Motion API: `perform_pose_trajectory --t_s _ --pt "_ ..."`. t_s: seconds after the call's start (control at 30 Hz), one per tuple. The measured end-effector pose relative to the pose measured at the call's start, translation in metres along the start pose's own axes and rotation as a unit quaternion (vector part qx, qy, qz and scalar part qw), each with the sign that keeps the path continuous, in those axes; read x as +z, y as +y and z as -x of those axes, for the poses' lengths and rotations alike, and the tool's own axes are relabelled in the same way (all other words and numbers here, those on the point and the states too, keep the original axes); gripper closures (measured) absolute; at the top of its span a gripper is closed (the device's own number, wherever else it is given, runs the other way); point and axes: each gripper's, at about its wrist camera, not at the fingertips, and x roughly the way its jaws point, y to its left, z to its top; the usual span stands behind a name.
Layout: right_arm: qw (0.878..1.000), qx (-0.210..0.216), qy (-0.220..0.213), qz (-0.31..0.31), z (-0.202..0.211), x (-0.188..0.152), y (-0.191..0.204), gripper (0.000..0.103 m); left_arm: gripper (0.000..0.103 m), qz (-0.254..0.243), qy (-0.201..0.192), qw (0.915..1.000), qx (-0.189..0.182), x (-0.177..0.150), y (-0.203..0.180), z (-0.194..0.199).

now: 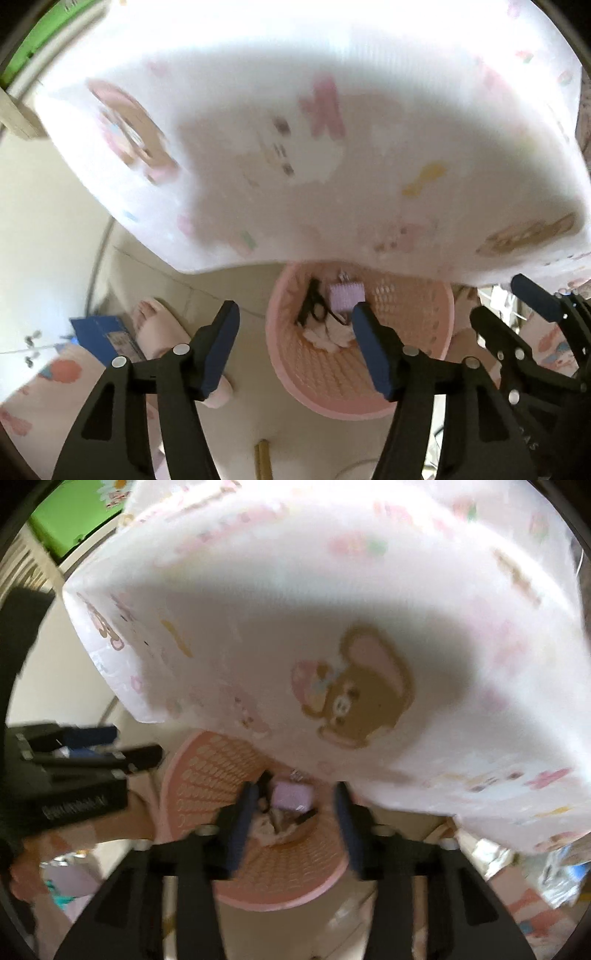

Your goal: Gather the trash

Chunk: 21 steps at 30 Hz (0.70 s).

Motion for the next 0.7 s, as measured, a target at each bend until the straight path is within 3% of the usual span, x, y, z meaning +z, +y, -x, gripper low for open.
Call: perform_pose_trajectory --t_s 0.2,0.37,0.53,0.7 --pt "0.998 0.024 -0.047 -0.024 0.043 0.004 -0.005 0.044 0.033 -0.007 -0.064 0.9979 0.006 0.0 0.006 0.041" --pt "0.995 0.025 -0.094 -0.034 0.081 0.002 -0.013 0.036 0.027 -0.014 -0.101 0.9948 0.001 -0.006 0.007 0.071" --pt "0.99 0.016 -0.127 -0.057 0.108 -0.005 -0.021 0.031 0.005 -0.014 -0.149 0.9882 0.031 -0.013 0.003 0.096" --pt "0.988 0.01 -0.135 -0.074 0.122 -0.007 -0.03 0.031 0.002 0.006 -0.173 0.9849 0.004 -0.013 0.008 0.107"
